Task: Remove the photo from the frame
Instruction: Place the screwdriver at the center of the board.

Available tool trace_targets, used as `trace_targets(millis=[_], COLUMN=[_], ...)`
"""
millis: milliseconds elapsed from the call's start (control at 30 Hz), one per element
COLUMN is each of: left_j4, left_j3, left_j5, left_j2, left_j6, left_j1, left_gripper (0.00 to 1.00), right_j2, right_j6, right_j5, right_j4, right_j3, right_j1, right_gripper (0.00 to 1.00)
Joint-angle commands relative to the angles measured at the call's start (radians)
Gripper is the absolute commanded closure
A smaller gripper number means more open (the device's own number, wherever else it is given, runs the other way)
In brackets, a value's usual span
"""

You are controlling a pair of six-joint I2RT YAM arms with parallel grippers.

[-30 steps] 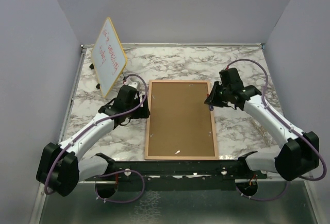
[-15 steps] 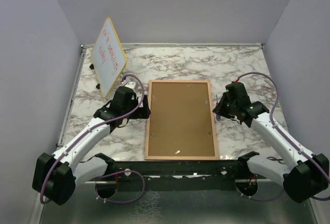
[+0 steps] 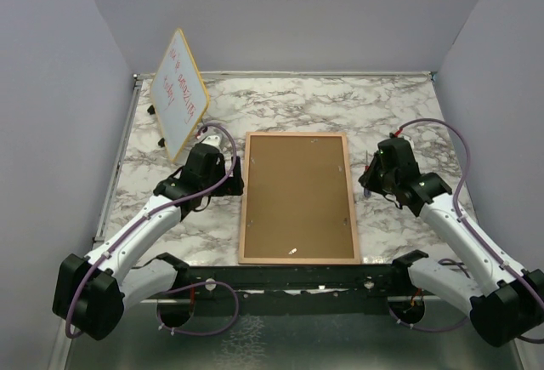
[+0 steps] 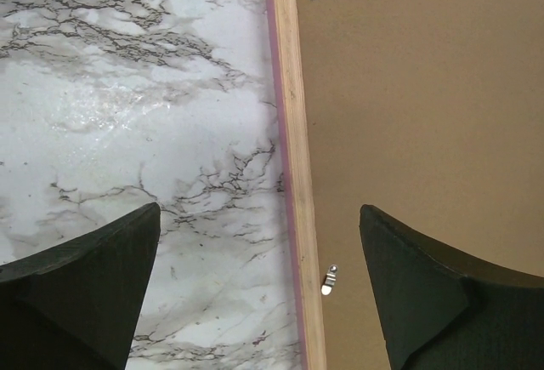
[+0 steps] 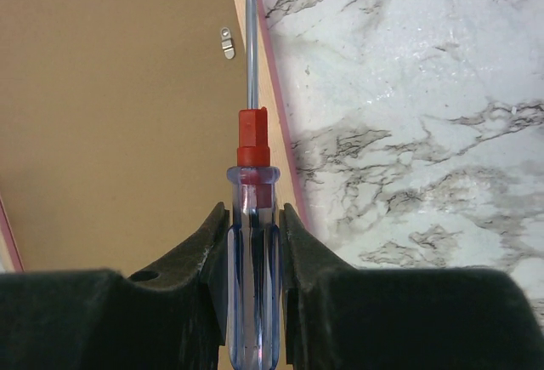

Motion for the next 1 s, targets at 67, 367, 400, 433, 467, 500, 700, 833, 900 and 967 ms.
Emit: trace_targets(millis=[67, 367, 400, 433, 467, 500, 700, 833, 900, 967], left_j4=[-0.029, -0.041, -0.043, -0.046, -0.048, -0.048, -0.048, -0.047, -0.045, -0.041], left_j3=[-0.02, -0.015, -0.013, -0.009, -0.007, -0.006, 0.0, -0.009, -0.013, -0.015], left_j5=[-0.06, -0.07, -0.074, -0.076, -0.075, -0.072, -0.065, -0.072, -0.071, -0.061], left_j2=[-0.029, -0.046, -0.045, -0.044, -0.047, -0.048, -0.079, -0.131, -0.15, -0.159], left_j6=[-0.015, -0.027, -0.027, -0.028, -0.03, -0.03, -0.028, -0.032, -0.035, -0.033], left_j1=[-0.011, -0.022, -0.022, -0.022, -0.023, -0.023, -0.024, -0.025, -0.025, -0.026], left_gripper=[0.01, 0.01, 0.01, 0.01, 0.01, 0.01, 0.01, 0.01, 0.01, 0.01], right_j2=[0.01, 0.024, 0.026, 0.024, 0.02, 0.016, 0.06, 0.193, 0.264, 0.304], right_j6=[-0.022, -0.017, -0.013, -0.008, -0.006, -0.007, 0.017, 0.015, 0.012, 0.006], right_j5=[0.072, 0.151, 0.162, 0.179, 0.196, 0.208, 0.289, 0.204, 0.19, 0.193], right_j4=[-0.035, -0.055, -0.055, -0.056, -0.055, -0.056, -0.052, -0.02, -0.024, -0.018], right_j3=[0.015, 0.028, 0.024, 0.017, 0.015, 0.011, 0.008, 0.034, 0.061, 0.075], right_j1=[-0.006, -0.012, -0.012, -0.014, -0.014, -0.016, -0.016, -0.018, -0.018, -0.019], right_gripper=[0.99, 0.99, 0.99, 0.99, 0.99, 0.99, 0.99, 0.99, 0.99, 0.99])
